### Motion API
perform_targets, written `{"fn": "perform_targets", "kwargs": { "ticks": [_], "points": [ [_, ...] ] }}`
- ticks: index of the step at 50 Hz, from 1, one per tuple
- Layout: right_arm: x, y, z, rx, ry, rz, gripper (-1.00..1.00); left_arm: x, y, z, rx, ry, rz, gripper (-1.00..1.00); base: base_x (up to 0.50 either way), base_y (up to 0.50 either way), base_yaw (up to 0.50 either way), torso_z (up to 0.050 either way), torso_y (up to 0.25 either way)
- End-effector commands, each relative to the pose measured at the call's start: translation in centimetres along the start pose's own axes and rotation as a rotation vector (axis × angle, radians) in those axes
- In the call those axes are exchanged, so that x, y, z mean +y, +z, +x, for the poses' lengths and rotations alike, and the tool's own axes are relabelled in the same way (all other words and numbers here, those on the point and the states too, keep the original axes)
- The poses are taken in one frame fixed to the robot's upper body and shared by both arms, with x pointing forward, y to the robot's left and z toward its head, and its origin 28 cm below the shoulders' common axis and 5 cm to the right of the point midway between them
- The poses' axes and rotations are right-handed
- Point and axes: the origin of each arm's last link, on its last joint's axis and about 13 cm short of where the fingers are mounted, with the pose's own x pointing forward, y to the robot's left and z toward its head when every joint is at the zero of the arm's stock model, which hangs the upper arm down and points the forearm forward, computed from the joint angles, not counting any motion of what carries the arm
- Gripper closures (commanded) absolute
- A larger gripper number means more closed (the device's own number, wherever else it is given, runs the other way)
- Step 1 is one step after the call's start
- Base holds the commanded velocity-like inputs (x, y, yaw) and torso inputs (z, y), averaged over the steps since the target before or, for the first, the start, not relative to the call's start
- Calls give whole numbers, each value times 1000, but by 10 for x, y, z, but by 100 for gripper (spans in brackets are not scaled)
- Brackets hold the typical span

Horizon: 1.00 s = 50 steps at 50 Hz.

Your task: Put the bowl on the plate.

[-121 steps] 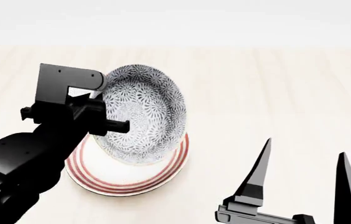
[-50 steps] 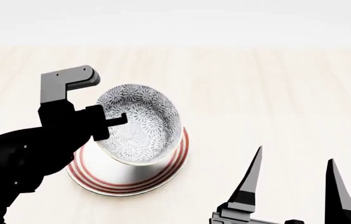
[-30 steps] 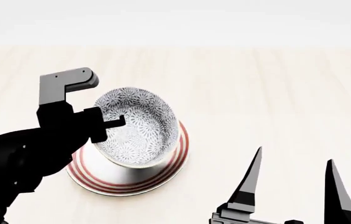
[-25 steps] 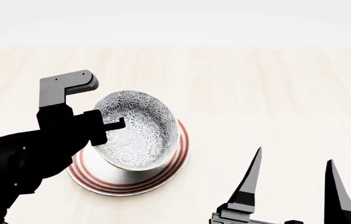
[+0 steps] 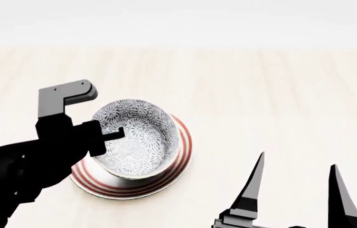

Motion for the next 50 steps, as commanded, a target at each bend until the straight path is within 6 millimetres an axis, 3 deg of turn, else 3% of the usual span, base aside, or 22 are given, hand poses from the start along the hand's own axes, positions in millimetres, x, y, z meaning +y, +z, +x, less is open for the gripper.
{"fn": "perform_targets", "kwargs": {
  "ticks": [1, 5, 6, 29, 37, 42, 50],
  "points": [
    [-1, 1, 0, -12, 0, -9, -100, -5, -7, 2, 6, -35, -33, 100, 0, 0, 0, 0, 0],
    [0, 0, 0, -10, 1, -10, -100, -4, -7, 2, -6, -28, -29, 100, 0, 0, 0, 0, 0],
    [0, 0, 0, -10, 2, -11, -100, -3, -5, 3, -34, -24, 1, -100, 0, 0, 0, 0, 0],
    [1, -1, -2, -2, 11, -9, -100, -14, 41, -1, -461, -12, 312, -100, 0, 0, 0, 0, 0],
    [2, -1, -3, 2, 16, -8, -100, -3, 55, -3, -629, 54, 341, -100, 0, 0, 0, 0, 0],
    [2, -1, -3, 2, 17, -7, -100, 17, 32, -19, -666, 84, 357, -100, 0, 0, 0, 0, 0],
    [4, -2, -4, 4, 26, -12, -100, 60, -29, -58, -674, 171, 341, -100, 0, 0, 0, 0, 0]
  ]
}}
